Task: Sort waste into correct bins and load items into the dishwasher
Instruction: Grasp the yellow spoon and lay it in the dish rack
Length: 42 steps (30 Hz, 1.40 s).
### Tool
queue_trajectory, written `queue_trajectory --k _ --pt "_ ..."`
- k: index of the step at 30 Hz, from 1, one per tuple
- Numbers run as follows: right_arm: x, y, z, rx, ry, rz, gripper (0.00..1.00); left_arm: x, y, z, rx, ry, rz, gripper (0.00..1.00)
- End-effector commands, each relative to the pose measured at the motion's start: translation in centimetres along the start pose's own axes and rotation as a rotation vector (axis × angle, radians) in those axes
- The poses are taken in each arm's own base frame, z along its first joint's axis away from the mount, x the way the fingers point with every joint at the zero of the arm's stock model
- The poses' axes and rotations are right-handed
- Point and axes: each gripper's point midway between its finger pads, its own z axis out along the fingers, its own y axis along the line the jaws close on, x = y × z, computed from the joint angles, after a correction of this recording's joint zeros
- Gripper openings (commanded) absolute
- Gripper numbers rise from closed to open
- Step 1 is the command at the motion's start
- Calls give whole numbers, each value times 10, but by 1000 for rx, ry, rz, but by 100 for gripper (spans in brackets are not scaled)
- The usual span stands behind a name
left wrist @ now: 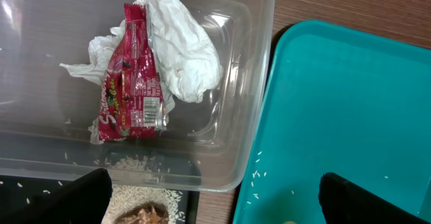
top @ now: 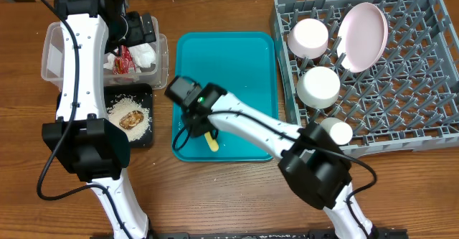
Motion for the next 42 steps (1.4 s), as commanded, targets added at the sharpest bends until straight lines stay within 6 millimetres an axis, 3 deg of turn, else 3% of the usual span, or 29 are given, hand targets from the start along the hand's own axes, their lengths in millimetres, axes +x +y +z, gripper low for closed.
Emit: queue_trajectory --k 1,4,5,6,9,10,11,12,14,15,17,22,23,25,26,27,29,31,35,37,40,42 --pt "-45 -20 -86 -50 -171 25 4 -8 -5 -21 18 -54 -3 100" --pt "-60 -56 -137 -50 -246 102 4 -8 -5 -21 18 -54 -3 100" --pt "-65 -82 -162 -44 -283 166 4 -8 -5 -21 18 -54 -3 100" --pt "-66 -95 -173 -40 -300 201 4 -8 -5 -21 18 -54 -3 100" --pt "-60 -169 -214 -2 -356 408 4 -8 -5 -21 18 -54 -3 100" --pt "-49 -217 -227 30 -363 564 4 -8 -5 -21 18 -54 -3 100" --pt "-41 -241 -231 48 -359 648 4 -8 -5 -21 18 -54 -3 100" --pt "-24 -284 -234 85 -340 806 4 -8 -5 -21 18 -54 -3 100" --pt "-4 -322 -232 118 -314 974 4 -8 -5 -21 18 -54 -3 100" --pt "23 -361 -227 151 -283 1174 4 -8 -5 -21 18 -54 -3 100" --pt "62 -402 -212 188 -234 1449 4 -8 -5 -21 18 -54 -3 100" --pt "110 -418 -178 245 -124 1733 5 -8 -5 -21 18 -54 -3 100" --pt "120 -418 -170 275 -102 1796 14 -8 -5 -21 18 -54 -3 100" --pt "121 -418 -165 275 -101 1813 20 -8 -5 -21 18 -54 -3 100" --pt "121 -418 -164 274 -103 1812 70 -8 -5 -21 18 -54 -3 100" --pt "120 -418 -164 272 -105 1797 91 -8 -5 -21 18 -54 -3 100" --pt "115 -418 -166 249 -109 1747 100 -8 -5 -21 18 -54 -3 100" --pt "112 -417 -171 241 -114 1726 100 -8 -5 -21 18 -54 -3 100" --pt "106 -414 -208 225 -193 1610 100 -8 -5 -21 18 -54 -3 100" --pt "97 -404 -246 196 -289 1440 97 -8 -5 -21 18 -54 -3 100" --pt "84 -369 -298 116 -416 1156 100 -8 -5 -21 18 -54 -3 100" --pt "95 -338 -333 91 -495 1069 100 -8 -5 -21 18 -54 -3 100"
